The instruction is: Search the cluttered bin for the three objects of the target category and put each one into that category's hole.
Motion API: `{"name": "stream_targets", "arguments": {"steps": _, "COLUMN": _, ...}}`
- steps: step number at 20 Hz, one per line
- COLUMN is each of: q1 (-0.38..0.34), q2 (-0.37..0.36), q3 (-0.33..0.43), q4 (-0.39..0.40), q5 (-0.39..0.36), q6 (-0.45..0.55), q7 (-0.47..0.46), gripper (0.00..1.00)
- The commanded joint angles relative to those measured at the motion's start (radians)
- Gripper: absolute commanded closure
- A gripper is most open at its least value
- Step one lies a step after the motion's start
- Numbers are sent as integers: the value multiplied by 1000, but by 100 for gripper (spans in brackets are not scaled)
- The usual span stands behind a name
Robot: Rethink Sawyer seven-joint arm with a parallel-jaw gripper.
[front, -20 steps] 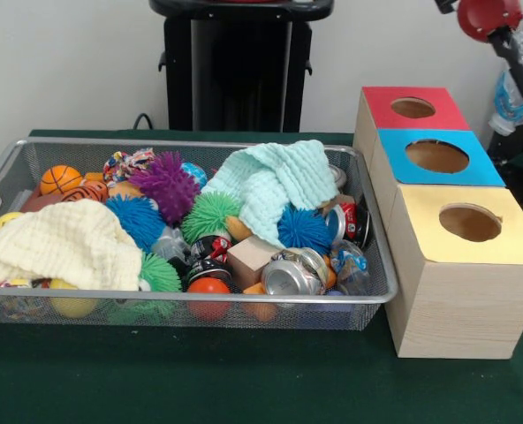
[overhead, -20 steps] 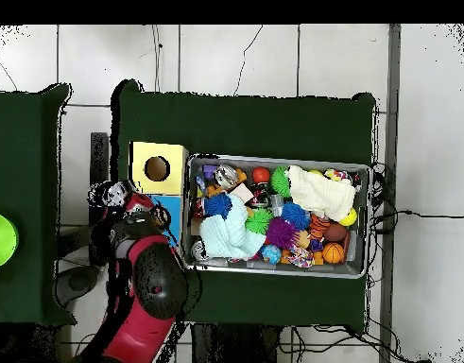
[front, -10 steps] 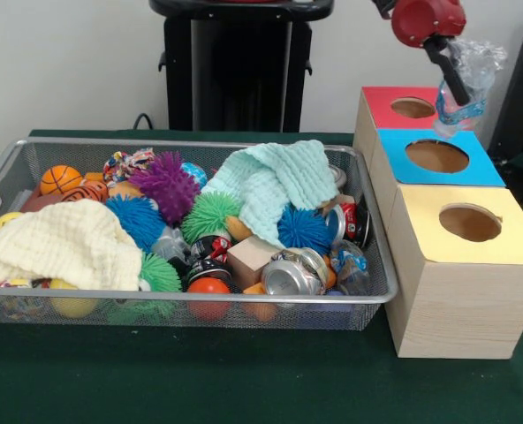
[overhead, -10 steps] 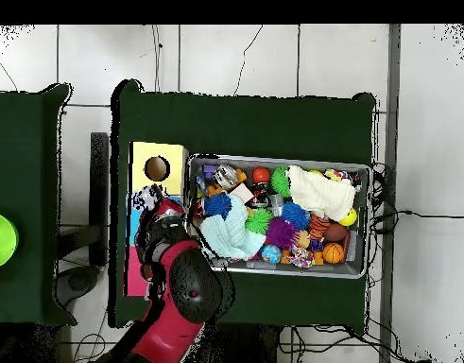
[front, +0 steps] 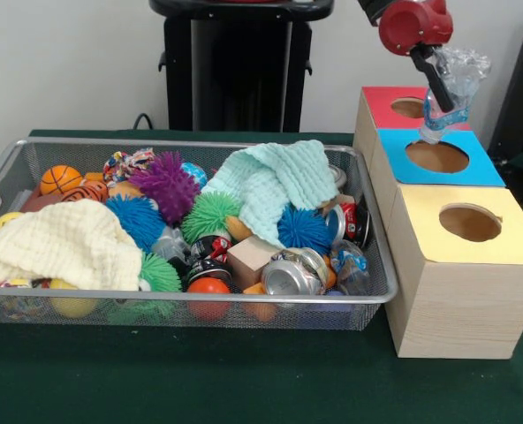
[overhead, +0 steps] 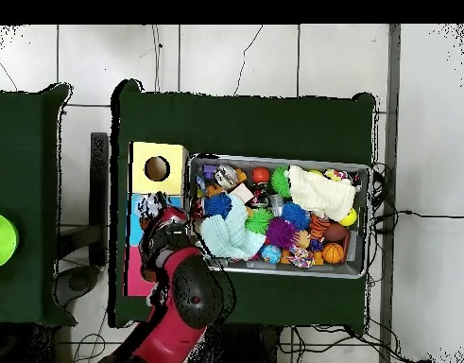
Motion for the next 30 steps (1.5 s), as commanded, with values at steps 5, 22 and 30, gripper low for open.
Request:
{"name": "stream_targets", "arguments": {"steps": 5, "q1": 67, "q2": 134, "q3": 87, "q4": -79, "q5": 147, "q6": 7, "q7": -140, "gripper": 100}}
{"name": "stream_targets", "arguments": {"steps": 22, "q1": 85, "q2": 205, "q3": 68, "q4": -126, "q5": 194, "q6": 27, "q7": -131, "gripper": 100}}
{"name": "stream_targets", "arguments": {"steps": 30, "q1": 103, "q2": 223, "q3": 62, "q4": -166, "q5": 217, "q6": -2, "q7": -108, "gripper": 100}}
